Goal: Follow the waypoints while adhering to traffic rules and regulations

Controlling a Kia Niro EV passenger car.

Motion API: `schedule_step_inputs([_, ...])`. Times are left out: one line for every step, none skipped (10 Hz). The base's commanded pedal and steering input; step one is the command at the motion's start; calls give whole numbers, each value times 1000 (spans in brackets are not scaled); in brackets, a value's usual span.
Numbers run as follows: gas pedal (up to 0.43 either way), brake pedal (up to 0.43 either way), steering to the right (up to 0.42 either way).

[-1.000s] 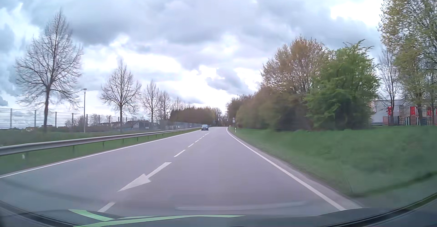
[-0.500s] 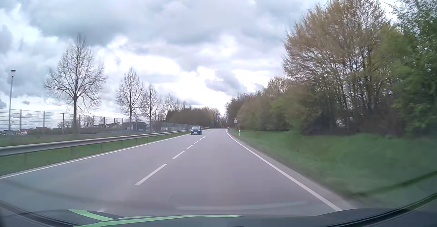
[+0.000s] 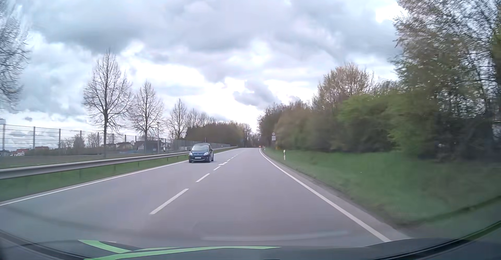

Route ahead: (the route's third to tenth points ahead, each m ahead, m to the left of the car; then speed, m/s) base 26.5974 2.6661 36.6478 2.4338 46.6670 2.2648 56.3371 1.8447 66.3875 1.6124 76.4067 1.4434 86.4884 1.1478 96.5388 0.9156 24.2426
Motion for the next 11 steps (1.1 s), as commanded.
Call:
schedule_step_inputs([240, 0, 2])
schedule_step_inputs([240, 0, 2])
schedule_step_inputs([240, 0, 2])
schedule_step_inputs([240, 0, 2])
schedule_step_inputs([240, 0, 2])
schedule_step_inputs([240, 0, 2])
schedule_step_inputs([240, 0, 2])
schedule_step_inputs([240, 0, 2])
schedule_step_inputs([240, 0, 2])
schedule_step_inputs([240, 0, 2])
schedule_step_inputs([240, 0, 2])
